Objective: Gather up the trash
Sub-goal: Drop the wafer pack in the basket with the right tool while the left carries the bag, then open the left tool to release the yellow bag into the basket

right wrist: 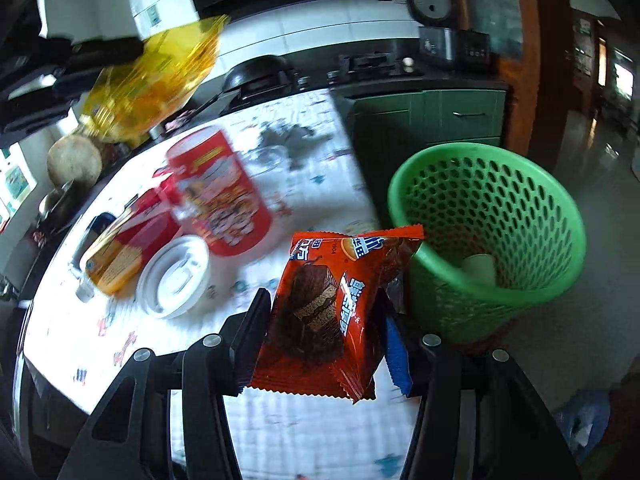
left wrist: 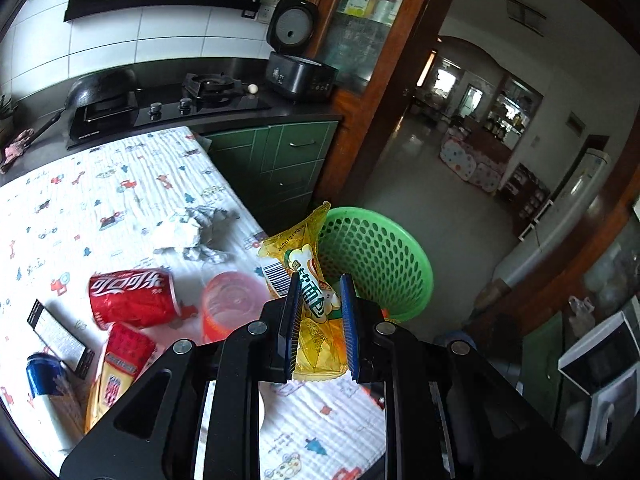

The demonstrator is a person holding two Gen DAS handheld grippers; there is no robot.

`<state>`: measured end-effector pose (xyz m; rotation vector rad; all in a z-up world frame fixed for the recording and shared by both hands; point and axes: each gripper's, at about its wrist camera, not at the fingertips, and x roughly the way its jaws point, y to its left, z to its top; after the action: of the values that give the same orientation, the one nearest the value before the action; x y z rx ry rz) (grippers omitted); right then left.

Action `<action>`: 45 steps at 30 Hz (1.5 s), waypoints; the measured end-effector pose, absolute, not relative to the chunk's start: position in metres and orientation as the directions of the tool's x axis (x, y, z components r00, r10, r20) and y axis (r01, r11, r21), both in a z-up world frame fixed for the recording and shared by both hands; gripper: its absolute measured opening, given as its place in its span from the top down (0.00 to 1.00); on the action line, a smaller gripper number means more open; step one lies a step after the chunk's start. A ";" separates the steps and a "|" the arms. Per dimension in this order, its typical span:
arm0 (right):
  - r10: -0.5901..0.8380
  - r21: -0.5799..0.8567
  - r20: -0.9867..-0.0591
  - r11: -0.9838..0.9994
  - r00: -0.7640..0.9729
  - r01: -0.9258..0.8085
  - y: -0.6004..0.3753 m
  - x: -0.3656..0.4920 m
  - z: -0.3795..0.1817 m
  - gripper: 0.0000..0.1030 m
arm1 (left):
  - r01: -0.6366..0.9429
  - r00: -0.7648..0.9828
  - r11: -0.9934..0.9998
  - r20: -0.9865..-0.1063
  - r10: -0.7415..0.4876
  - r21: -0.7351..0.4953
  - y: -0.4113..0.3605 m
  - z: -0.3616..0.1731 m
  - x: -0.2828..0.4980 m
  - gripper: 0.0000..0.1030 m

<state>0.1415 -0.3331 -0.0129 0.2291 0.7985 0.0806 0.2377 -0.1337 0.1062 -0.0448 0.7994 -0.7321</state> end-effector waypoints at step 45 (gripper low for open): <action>-0.036 0.231 -0.672 0.939 0.739 0.256 -0.499 0.141 -0.030 0.17 | 0.623 0.286 0.736 -0.798 -0.530 -0.266 -0.334 0.019 0.312 0.61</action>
<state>0.1415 -0.4993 -0.0301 0.3206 0.7236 -0.1635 0.3119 -0.3339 0.0188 0.1038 1.0224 -0.7725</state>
